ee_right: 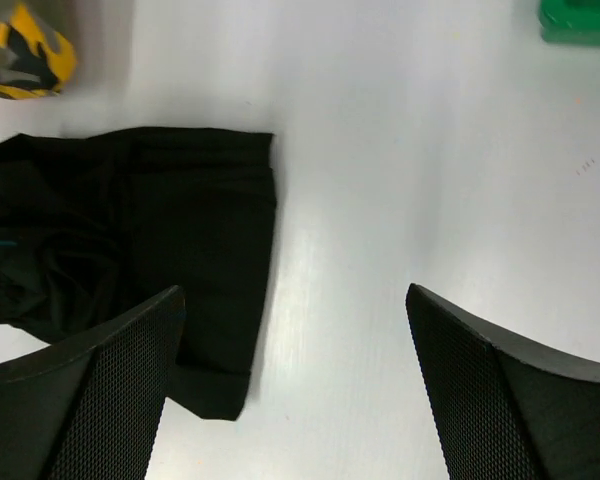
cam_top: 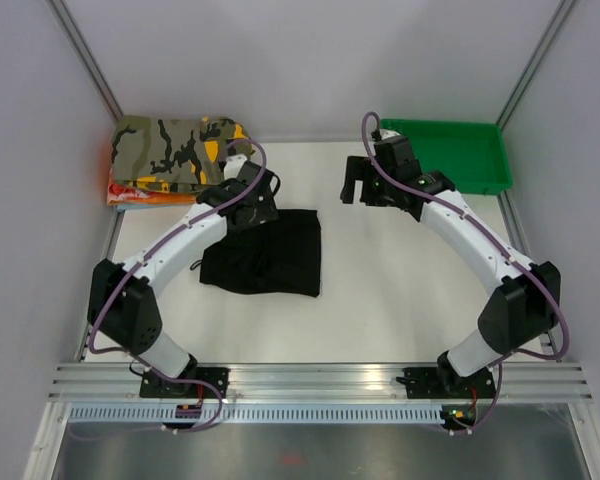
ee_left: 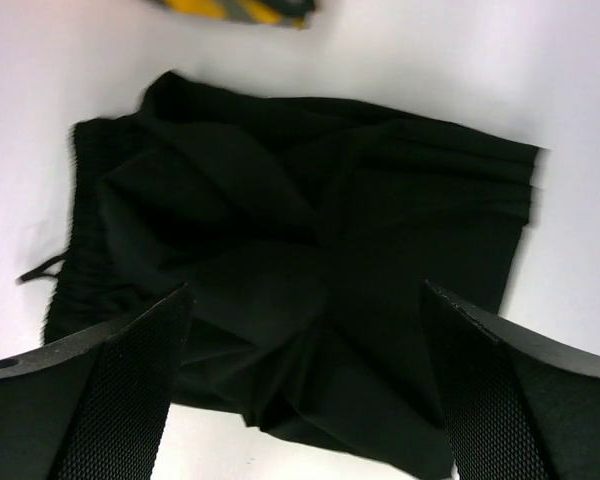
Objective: Fold and stack the trousers
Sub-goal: Fold the trousers
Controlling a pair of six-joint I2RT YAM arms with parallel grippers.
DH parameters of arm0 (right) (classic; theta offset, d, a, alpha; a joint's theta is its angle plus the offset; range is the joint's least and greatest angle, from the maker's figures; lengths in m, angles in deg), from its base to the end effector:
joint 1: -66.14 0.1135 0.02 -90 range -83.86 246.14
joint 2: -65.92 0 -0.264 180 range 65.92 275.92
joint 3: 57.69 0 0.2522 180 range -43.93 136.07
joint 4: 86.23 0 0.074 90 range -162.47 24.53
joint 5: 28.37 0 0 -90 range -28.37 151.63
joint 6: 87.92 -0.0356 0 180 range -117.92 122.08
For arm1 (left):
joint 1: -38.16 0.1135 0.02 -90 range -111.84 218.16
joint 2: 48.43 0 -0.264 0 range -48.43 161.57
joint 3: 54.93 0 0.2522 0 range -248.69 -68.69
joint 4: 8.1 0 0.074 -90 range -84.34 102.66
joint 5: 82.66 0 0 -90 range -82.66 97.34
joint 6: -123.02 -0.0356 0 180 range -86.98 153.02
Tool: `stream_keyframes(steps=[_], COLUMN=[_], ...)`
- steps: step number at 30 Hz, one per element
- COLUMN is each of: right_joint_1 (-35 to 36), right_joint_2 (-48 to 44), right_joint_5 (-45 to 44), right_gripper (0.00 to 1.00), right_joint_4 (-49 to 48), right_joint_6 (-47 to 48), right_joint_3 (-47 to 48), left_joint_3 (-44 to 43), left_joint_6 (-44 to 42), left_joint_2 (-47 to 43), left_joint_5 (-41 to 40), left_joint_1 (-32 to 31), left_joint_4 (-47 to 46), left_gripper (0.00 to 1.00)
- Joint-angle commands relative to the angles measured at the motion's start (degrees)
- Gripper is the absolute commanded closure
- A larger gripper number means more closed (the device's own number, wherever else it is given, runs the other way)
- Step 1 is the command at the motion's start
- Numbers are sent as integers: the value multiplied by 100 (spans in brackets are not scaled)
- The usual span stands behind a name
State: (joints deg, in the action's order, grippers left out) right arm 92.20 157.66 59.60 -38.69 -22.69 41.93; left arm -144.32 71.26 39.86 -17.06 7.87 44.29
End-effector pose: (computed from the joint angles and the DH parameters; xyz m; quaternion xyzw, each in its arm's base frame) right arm 0.3259 0.1580 0.3420 -0.0027 0.9049 0.1680 0.3910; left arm 0.2931 -0.1542 0.2992 -0.1338 0.9151 -0.0176 0.3800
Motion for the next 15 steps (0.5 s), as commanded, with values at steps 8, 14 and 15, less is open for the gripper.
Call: stream_keyframes(steps=[8,14,15], right_joint_1=[-427,-506,-515], right_joint_2=[-1115,-1159,-1159], right_joint_5=[35,149,158], right_gripper=[2,2,2], right_joint_4=[-302,-249,-249], right_joint_6=[-19,60,69], right_joint_3=[-1221,-1291,-1300], left_joint_3=[-522,-426,-382], left_joint_6=[1757,2152,2187], left_joint_2=[828,1234,1278], left_joint_5=[-1199,-1102,-1102], left_joint_1=[-302,-443,-435], left_joint_4=[1085,1120,1103], left_gripper=[5,9,11])
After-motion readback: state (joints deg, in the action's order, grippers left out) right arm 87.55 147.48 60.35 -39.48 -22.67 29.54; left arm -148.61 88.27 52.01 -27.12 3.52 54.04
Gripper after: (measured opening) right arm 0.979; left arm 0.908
